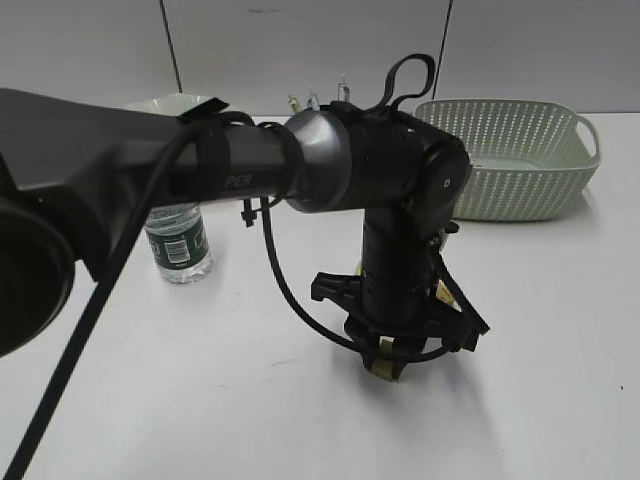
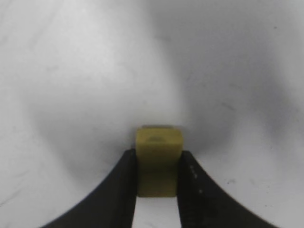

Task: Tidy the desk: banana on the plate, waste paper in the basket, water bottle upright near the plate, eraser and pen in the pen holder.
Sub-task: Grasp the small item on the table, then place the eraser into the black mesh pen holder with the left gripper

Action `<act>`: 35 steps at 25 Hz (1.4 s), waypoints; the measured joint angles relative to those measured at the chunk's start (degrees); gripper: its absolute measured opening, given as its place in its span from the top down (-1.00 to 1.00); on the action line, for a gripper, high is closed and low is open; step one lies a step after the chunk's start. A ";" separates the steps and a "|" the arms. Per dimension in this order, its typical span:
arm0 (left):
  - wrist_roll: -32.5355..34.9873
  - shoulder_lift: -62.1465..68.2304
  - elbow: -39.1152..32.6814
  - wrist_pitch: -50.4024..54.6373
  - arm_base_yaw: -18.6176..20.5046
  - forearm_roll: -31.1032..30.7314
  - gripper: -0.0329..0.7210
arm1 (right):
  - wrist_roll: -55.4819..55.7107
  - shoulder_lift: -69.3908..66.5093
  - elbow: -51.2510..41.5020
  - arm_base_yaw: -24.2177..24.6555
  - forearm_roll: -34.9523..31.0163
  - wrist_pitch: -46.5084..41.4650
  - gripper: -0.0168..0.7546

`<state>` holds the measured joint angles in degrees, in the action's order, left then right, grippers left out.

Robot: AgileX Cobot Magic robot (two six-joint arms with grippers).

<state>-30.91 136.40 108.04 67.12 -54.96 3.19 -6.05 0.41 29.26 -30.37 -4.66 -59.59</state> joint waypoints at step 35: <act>5.48 0.80 23.14 -17.05 22.70 0.41 0.41 | 0.00 0.00 0.00 0.00 0.00 0.00 -0.31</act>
<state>-25.43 137.21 131.18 50.07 -32.26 3.60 -6.05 0.41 29.26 -30.37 -4.66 -59.59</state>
